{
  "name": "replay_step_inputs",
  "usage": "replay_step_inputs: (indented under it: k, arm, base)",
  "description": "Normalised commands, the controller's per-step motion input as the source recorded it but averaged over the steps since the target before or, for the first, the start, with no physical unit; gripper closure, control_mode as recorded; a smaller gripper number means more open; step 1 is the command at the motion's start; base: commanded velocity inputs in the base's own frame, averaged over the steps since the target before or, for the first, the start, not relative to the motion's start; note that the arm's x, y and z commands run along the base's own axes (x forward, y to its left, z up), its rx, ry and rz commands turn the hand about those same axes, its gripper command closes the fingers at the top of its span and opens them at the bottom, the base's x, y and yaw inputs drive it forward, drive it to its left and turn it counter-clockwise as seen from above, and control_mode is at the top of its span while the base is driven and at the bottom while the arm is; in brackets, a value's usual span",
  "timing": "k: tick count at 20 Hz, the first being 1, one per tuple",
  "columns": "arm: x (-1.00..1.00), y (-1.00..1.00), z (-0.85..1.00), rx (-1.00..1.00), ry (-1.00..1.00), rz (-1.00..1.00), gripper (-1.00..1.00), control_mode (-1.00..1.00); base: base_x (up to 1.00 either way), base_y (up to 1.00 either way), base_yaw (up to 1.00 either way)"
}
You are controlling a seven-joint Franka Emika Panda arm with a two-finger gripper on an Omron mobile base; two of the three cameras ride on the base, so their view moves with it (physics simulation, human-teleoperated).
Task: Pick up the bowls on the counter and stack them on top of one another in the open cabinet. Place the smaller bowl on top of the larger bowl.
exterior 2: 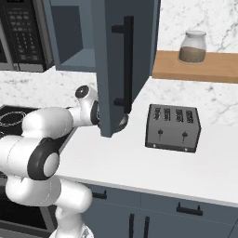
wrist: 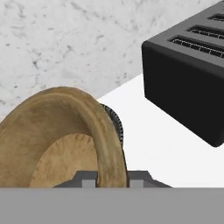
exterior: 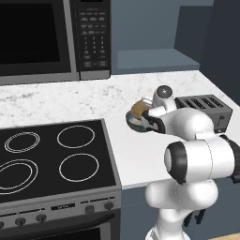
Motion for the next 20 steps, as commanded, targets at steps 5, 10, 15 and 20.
replay_step_inputs:
  k: [5, 10, 15, 20]
  arm:
    - [0.33, -0.06, -0.3, 0.0, 0.0, 0.0, 1.0, -1.0]
    - [0.29, -0.1, -0.32, -0.01, 0.0, 0.0, 1.0, -1.0]
    - [0.17, -0.01, 0.0, 0.0, 0.0, 0.0, -1.0, -1.0]
    - [-0.04, -0.09, 0.24, 0.03, -0.01, 0.0, -1.0, -1.0]
  base:
    - [0.0, 0.0, 0.0]
    - [0.0, 0.0, 0.0]
    - [0.0, 0.0, 0.0]
    - [0.0, 0.0, 0.0]
